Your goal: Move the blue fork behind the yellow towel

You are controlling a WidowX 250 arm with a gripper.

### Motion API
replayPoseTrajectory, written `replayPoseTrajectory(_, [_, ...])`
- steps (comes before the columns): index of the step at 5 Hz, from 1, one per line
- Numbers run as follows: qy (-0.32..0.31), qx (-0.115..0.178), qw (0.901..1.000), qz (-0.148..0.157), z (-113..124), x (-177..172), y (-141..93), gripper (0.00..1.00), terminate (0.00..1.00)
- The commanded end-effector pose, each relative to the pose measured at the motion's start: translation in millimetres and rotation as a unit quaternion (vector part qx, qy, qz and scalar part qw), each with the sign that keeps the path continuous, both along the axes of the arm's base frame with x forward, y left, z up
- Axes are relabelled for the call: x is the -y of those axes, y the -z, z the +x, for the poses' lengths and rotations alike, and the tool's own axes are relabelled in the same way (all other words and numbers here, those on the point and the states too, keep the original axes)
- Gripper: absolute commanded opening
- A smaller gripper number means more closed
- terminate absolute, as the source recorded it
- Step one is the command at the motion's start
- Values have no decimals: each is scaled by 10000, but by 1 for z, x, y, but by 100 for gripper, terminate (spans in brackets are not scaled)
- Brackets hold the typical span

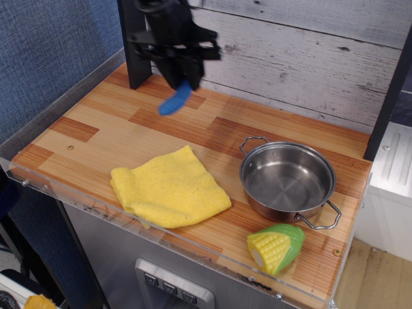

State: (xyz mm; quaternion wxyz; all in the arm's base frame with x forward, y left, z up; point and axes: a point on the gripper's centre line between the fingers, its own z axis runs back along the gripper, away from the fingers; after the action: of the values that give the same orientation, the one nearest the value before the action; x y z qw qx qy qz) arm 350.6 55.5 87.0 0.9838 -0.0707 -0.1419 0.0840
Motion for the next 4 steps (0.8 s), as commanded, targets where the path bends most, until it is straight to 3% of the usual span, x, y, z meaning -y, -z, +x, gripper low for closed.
replayPoseTrajectory(1, [152, 46, 9998, 122, 24, 31, 13, 0, 0])
replayPoseTrajectory(4, [351, -317, 9985, 289, 31, 57, 65, 0, 0])
